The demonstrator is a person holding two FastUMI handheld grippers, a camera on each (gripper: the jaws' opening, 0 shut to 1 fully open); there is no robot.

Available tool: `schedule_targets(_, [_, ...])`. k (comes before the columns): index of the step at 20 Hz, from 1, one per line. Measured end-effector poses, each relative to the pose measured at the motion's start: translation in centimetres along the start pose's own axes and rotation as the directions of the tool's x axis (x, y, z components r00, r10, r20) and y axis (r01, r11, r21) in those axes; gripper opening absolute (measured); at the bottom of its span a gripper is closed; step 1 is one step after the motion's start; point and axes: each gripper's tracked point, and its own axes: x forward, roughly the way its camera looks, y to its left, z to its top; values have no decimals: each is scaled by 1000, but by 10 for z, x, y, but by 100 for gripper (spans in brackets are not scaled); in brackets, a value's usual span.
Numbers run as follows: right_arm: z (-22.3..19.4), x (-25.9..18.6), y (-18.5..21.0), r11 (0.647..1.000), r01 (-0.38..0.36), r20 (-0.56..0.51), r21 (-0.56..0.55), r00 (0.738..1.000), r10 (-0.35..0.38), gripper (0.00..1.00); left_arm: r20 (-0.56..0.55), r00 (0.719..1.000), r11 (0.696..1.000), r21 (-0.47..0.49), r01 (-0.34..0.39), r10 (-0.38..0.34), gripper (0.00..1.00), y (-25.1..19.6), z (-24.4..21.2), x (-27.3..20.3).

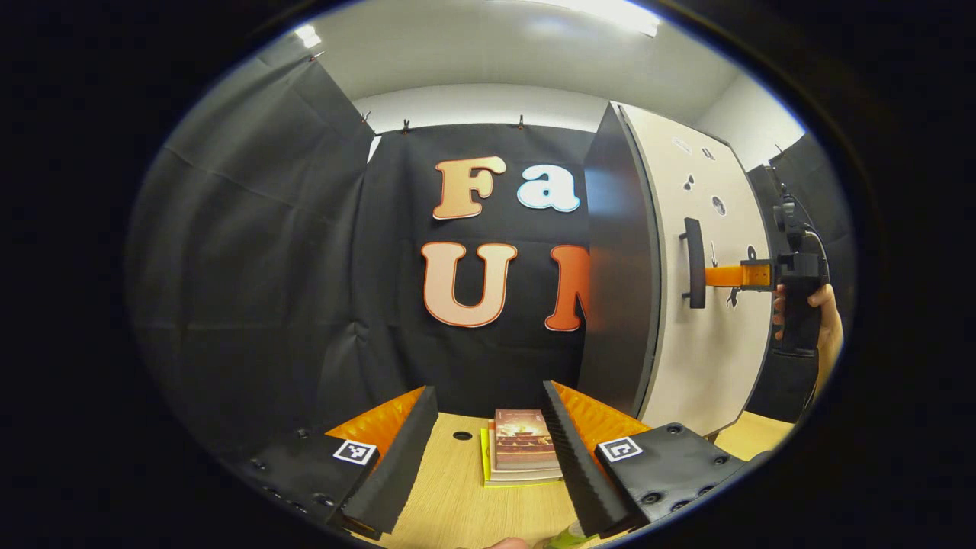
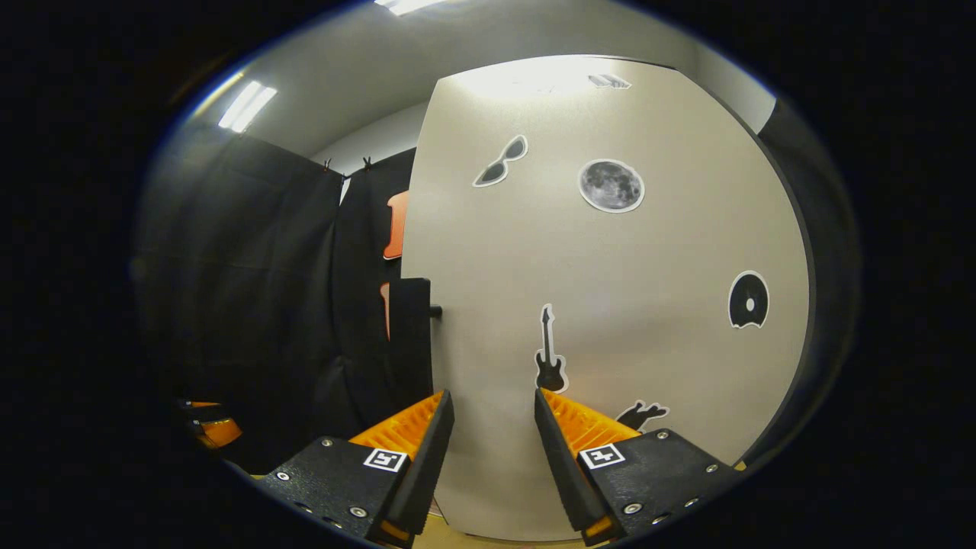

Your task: Open the cabinet door with the right hand, grasp the bottle in the cabinet with the left hand and place it on the coaster, then close the cabinet door with the right hand.

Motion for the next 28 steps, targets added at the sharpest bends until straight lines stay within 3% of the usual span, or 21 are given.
schedule_targets(6, [-2,-13,-5,999,-16,-33,35,999,17,68,19,999,999,20,34,-35,89,-37,28,7])
schedule_targets(15, [43,-124,-35,1000,11,71,4,997,-11,76,2,995,995,26,98,-98,90,-100,63,7])
schedule_targets(18, [60,-165,-52,998,50,110,-31,993,-47,81,-4,996,996,-1,92,-92,89,-107,82,7])
schedule_targets(21, [71,-199,-76,989,135,123,-61,984,-127,88,6,997,997,-33,77,-77,89,-112,108,5])
schedule_targets(28, [107,-261,-100,966,238,214,-102,953,-213,92,61,997,998,-39,58,-55,89,-124,175,6])
